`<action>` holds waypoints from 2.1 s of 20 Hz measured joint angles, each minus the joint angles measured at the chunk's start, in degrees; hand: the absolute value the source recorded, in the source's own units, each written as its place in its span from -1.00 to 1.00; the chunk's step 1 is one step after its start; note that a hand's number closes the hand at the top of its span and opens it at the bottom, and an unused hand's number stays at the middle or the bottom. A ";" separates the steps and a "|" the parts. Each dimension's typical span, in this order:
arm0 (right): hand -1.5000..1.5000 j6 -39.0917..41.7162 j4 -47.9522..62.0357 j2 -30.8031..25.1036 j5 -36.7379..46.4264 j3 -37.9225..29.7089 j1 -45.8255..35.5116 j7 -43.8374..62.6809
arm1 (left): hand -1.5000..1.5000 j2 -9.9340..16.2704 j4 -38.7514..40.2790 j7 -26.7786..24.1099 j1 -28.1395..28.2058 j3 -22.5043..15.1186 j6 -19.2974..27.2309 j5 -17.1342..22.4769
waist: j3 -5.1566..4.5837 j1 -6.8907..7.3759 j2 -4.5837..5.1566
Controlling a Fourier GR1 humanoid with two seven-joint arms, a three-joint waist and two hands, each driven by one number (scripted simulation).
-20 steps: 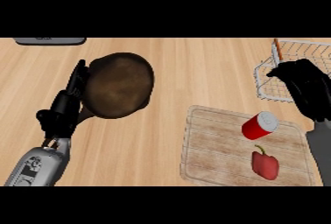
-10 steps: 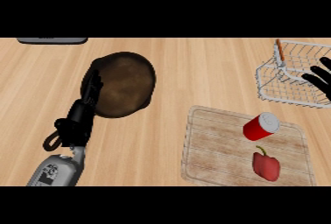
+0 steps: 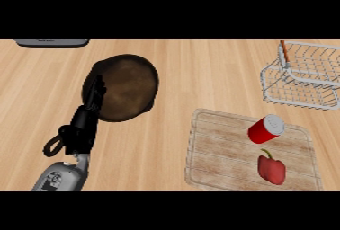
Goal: Pick the can from the cutting board and place it in the tiered basket
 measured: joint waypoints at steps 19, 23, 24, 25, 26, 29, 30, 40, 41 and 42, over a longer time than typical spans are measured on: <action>-1.00 0.96 -32.06 8.20 36.52 -0.27 1.75 -2.81 | 0.00 -1.41 -0.29 0.41 0.55 0.38 -0.33 -1.53 | -0.14 0.04 -0.01; -1.00 0.95 -33.97 8.12 41.09 1.98 3.01 -3.89 | 0.00 -1.43 -0.75 0.85 0.44 0.56 -0.74 -1.96 | -0.15 0.05 -0.01; -1.00 0.85 -34.79 8.20 42.21 2.71 3.52 -4.03 | 0.00 -1.90 -0.84 0.91 0.66 0.22 -0.48 -2.30 | -0.15 0.00 -0.02; -1.00 0.83 -35.96 8.43 43.75 3.13 4.71 -4.47 | 0.00 -1.73 -0.90 1.13 0.56 0.56 -0.53 -2.34 | -0.15 -0.09 -0.03; -1.00 0.94 -35.88 8.03 44.95 3.41 4.97 -5.06 | 0.00 -1.91 -0.94 1.19 0.54 0.61 -0.49 -2.44 | -0.14 -0.06 -0.01; -1.00 1.05 -36.02 6.94 48.91 3.82 5.93 -7.31 | 0.00 -2.50 -1.17 1.76 0.29 0.44 -0.21 -3.13 | -0.12 -0.04 0.02; -1.00 0.94 -35.64 6.75 50.61 4.12 5.95 -8.32 | 0.00 -2.54 -1.27 1.68 0.49 0.40 -0.45 -3.16 | -0.11 0.07 0.06; -1.00 -6.12 -36.55 2.71 67.94 8.90 10.41 -20.54 | 0.00 -3.22 -0.83 1.42 0.26 1.67 -1.35 -3.95 | -0.10 -0.05 0.05; -1.00 -7.46 -35.93 2.38 69.44 9.95 10.51 -21.76 | 0.00 -3.38 -1.38 2.36 -0.11 1.49 -1.27 -4.24 | -0.10 0.01 0.04; -1.00 -8.50 -35.92 2.07 70.42 10.90 10.56 -22.61 | 0.00 -3.39 -1.15 2.16 0.00 1.64 -1.42 -4.35 | -0.11 -0.01 0.03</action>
